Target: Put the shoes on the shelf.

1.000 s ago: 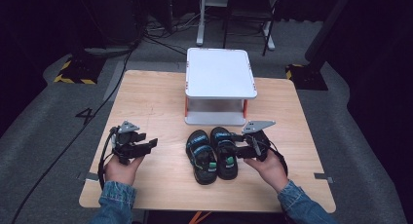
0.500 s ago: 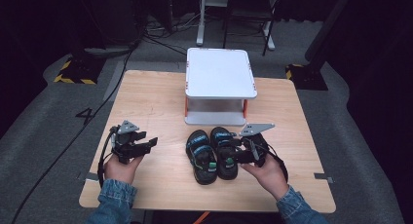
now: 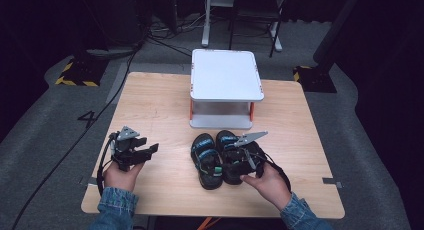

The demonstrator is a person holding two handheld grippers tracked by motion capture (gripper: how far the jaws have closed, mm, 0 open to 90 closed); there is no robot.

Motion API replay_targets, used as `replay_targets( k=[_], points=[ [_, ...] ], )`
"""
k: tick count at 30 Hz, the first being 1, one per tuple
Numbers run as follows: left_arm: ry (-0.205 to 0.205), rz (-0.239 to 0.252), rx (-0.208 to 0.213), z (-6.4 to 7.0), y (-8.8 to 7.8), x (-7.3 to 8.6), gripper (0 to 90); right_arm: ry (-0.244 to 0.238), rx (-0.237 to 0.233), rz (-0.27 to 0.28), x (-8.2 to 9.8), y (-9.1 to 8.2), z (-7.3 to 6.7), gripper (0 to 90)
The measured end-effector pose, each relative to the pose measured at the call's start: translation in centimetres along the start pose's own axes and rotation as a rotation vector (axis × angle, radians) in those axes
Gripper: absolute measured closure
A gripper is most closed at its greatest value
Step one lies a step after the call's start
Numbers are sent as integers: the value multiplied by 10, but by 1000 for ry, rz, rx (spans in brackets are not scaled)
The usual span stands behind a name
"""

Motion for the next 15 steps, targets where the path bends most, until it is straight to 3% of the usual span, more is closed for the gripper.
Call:
replay_targets(
  k=[6, 9, 12, 15],
  points=[
    [20, -21, -5, 1, 2, 3, 457, 79, -41, -6, 0, 9, 1, 379],
    [26, -18, -9, 2, 1, 4, 457, 109, -55, 21, -3, 7, 3, 380],
    [21, -20, -9, 1, 1, 5, 457, 169, -80, 33, -6, 9, 3, 358],
    [24, -23, -10, 0, 1, 6, 457, 159, -71, 30, -5, 15, -2, 333]
  ],
)
Point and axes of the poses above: each handheld gripper's, and its own axes: y roughly forward along the jaws, x roughly out of its underside, z roughly to its right, the point moved 8 cm from there along y, roughly forward along the jaws, and after that the axes turned 7 degrees about -y, right-handed, at the moved point
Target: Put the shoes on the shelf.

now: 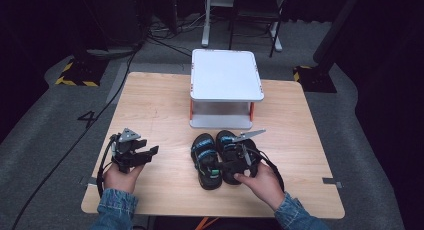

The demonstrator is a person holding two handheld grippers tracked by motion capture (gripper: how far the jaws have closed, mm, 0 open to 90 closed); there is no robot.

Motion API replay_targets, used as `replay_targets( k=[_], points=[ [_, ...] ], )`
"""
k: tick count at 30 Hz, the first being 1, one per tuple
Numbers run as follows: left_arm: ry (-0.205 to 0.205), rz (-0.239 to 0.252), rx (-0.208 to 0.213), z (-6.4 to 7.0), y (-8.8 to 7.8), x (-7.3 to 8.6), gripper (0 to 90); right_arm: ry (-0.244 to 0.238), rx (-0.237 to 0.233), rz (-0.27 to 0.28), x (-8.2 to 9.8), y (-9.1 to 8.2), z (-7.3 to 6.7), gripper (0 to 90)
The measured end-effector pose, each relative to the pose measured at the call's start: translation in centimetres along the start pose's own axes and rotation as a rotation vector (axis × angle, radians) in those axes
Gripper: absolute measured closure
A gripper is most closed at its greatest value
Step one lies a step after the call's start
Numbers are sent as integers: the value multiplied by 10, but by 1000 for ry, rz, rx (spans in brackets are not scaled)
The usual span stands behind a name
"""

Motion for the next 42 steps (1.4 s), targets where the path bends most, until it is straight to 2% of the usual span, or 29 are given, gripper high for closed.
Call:
replay_targets(
  k=[2, 5, 9, 11, 12, 15, 19, 25, 28, 31, 42],
  points=[
    [-2, -4, -1, 0, 0, 1, 457, -30, 26, -5, 0, 2, -1, 324],
    [-4, -9, -3, 0, 1, 2, 456, -44, 38, -10, 0, 3, -3, 335],
    [-4, -10, -4, -1, 1, 3, 456, 20, 19, 1, -4, 2, 2, 408],
    [-5, -13, -2, -1, 1, 4, 456, -17, 67, -47, 0, 11, 4, 364],
    [-3, -12, -3, -1, 1, 4, 456, -26, 75, -79, 4, 16, 2, 375],
    [-3, -11, -4, -1, 0, 4, 456, -69, 106, -90, 8, 18, -1, 406],
    [-11, -13, -3, -2, 2, 4, 455, -65, 116, -109, 9, 14, -1, 530],
    [-2, -15, -6, -2, 2, 4, 455, -85, 168, -123, 10, 14, 1, 733],
    [-5, -17, -5, -2, 2, 5, 455, -81, 159, -118, 11, 14, 2, 771],
    [-4, -18, -4, -2, 1, 5, 455, -58, 145, -111, 11, 13, 4, 796],
    [-8, -16, -9, -4, 0, 7, 455, -24, 113, -73, 5, 10, 8, 818]
  ],
)
Point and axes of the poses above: each handheld gripper's, and its own axes: y roughly forward along the jaws, x roughly out of its underside, z roughly to its right, the point moved 8 cm from there along y, roughly forward along the jaws, and after that the axes turned 7 degrees about -y, right-handed, at the moved point
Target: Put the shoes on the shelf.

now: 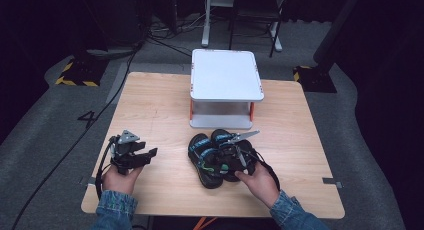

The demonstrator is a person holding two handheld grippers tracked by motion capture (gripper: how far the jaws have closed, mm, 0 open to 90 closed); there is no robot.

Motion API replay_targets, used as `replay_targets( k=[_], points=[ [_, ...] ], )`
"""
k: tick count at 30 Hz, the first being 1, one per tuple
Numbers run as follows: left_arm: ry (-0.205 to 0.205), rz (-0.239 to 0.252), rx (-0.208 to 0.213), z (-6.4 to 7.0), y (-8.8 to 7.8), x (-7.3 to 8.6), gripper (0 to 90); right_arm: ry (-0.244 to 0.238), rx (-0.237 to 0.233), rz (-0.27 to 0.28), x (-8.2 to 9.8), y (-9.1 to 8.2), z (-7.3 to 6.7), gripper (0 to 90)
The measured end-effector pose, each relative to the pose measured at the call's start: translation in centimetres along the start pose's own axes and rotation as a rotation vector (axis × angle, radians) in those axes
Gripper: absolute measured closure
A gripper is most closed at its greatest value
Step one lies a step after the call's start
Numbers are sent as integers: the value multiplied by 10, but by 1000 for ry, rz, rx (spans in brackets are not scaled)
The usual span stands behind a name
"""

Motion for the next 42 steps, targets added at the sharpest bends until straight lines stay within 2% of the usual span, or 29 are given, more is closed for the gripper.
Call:
replay_targets(
  k=[6, 12, 20, 22, 28, 33, 34, 36, 40, 42],
  points=[
    [-13, 1, -3, -1, -2, 2, 455, -14, 14, 57, -20, -9, 6, 819],
    [-7, 1, -7, -2, -2, 2, 455, -1, 50, 111, -49, -17, 24, 819],
    [-3, -5, -3, -1, -1, 1, 454, 68, 129, 163, -82, -4, 65, 819],
    [-6, -5, -3, -2, 0, 1, 454, 105, 147, 170, -90, 3, 76, 819],
    [-6, -2, 0, -2, -1, 1, 454, 124, 211, 178, -101, 17, 98, 819],
    [-6, 0, 4, -2, 0, 1, 454, 138, 282, 172, -102, 23, 118, 820],
    [-6, -3, 5, -2, 0, 1, 454, 129, 301, 180, -103, 23, 121, 821],
    [-5, -8, 7, -1, 1, 1, 454, 134, 311, 193, -105, 22, 125, 826],
    [-5, -8, 7, -1, 2, 1, 454, 104, 358, 204, -105, 22, 129, 842],
    [-2, -16, 8, -1, 1, 2, 454, 99, 367, 217, -106, 23, 129, 862]
  ],
)
Point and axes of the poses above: each handheld gripper's, and its own axes: y roughly forward along the jaws, x roughly out of its underside, z roughly to its right, the point moved 8 cm from there along y, roughly forward along the jaws, and after that the axes turned 7 degrees about -y, right-handed, at the moved point
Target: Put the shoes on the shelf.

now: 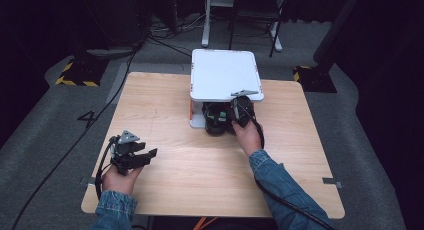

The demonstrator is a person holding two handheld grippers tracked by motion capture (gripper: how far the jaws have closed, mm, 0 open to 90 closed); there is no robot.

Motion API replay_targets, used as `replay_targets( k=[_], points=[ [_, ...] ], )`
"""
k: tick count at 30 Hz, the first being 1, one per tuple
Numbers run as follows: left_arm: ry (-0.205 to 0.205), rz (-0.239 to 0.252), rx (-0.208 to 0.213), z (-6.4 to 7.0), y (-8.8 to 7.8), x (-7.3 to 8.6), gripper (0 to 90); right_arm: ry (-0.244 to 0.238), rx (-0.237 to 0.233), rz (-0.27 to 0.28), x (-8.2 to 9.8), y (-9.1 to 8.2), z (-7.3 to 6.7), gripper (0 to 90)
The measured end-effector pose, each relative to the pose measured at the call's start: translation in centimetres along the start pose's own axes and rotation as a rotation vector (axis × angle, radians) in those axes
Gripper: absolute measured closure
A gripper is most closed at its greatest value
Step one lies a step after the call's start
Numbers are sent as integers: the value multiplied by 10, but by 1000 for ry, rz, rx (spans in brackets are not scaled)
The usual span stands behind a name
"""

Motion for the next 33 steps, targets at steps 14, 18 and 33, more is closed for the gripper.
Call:
replay_targets(
  k=[14, 18, 33],
  points=[
    [1, 4, 3, 3, 2, -1, 454, -43, -12, 48, 4, -7, 5, 550],
    [2, 6, 22, 7, 4, -3, 454, -75, -48, 73, 2, -24, 1, 528],
    [161, 45, 138, 79, 26, -28, 502, -195, -194, 183, 50, -112, 2, 576]
  ],
)
Point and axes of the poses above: each handheld gripper's, and its own axes: y roughly forward along the jaws, x roughly out of its underside, z roughly to its right, the point moved 8 cm from there along y, roughly forward along the jaws, and after that the axes turned 7 degrees about -y, right-handed, at the moved point
